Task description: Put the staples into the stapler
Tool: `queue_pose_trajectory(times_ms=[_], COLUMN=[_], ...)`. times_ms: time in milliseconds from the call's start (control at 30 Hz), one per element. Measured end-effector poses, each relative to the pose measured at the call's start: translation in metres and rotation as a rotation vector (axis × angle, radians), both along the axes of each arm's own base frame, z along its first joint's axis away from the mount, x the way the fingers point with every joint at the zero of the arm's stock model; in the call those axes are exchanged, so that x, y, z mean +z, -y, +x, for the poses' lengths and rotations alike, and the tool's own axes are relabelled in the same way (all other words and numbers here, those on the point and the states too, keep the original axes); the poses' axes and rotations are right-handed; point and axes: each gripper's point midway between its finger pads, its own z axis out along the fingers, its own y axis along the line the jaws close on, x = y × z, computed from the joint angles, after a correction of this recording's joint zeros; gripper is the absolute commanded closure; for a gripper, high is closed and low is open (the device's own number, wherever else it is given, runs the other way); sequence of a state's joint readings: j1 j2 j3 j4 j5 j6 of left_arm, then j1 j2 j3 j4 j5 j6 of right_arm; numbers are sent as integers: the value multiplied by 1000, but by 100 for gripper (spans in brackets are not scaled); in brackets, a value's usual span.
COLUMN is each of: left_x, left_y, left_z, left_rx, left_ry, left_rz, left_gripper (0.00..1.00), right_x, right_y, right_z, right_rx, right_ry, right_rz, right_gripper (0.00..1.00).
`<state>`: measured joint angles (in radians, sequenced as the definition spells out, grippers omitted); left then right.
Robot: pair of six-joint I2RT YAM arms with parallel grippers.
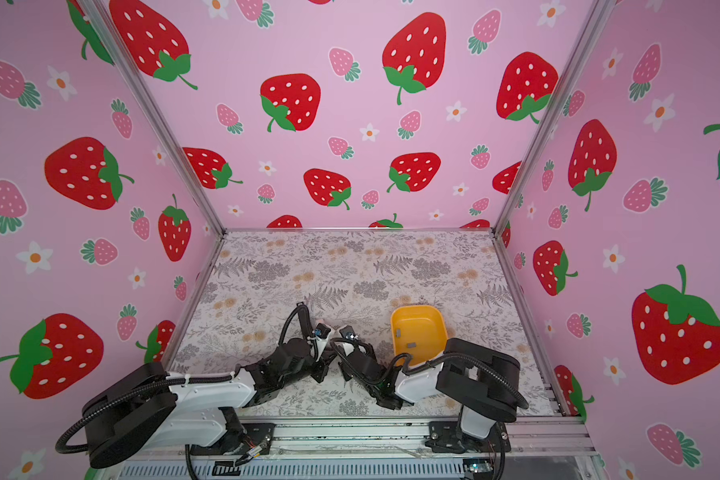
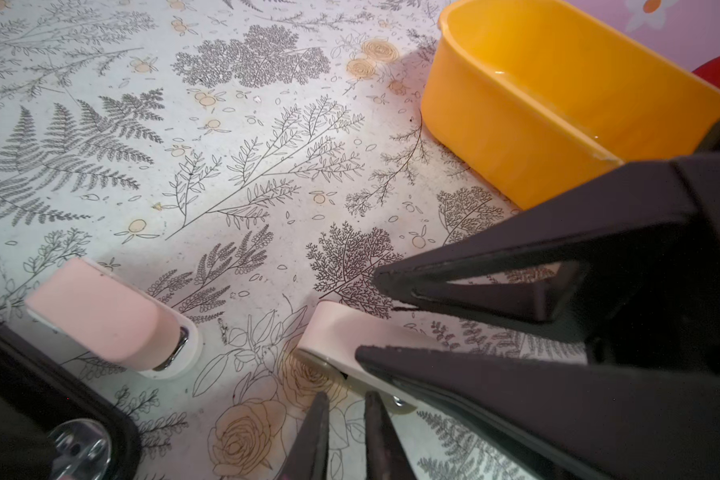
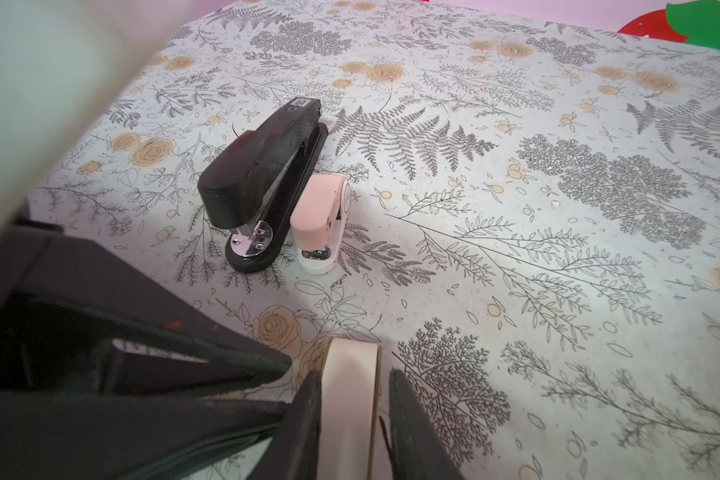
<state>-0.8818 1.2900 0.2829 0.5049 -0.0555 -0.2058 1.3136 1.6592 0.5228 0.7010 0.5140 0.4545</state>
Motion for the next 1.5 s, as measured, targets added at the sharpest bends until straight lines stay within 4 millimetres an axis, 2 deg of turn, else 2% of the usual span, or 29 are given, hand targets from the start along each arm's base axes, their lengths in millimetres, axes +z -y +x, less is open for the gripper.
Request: queue_pose_trajectory(times_ms=[167,300,500,700,1000,1233,1367,1433,1500], left_x=[-5,-15,-29,-15,10,12,10,13,24], left_y=[2,4,4,6,2,0,-3,-7,-13], left_z=[0,1,0,3,9,10,9,10,16], left_rx=[-7,-9,-10,-6,28,38,41,61,104], left_ry=[-11,-23,-47,-17,44,50,43,51,78], left_rz=[6,18,40,6,-25,-20,-8,0,3], left_gripper=[81,81,82,82,81,81,81,81,79], right_x=[-12,-22,-22,-16,0,1,-1,9,28], right_y=[1,3,6,9,1,0,3,6,10], right_z=[-2,-4,-10,-10,-5,-4,-4,-3,0], right_rx=[0,-21,-31,-28,-15,-11,-10,-15,-37], right_ry=[-19,-35,-57,-48,-2,6,5,15,32], right_rz=[8,90,196,165,52,14,-10,-4,24], right_gripper=[71,72,72,71,68,67,57,49,35])
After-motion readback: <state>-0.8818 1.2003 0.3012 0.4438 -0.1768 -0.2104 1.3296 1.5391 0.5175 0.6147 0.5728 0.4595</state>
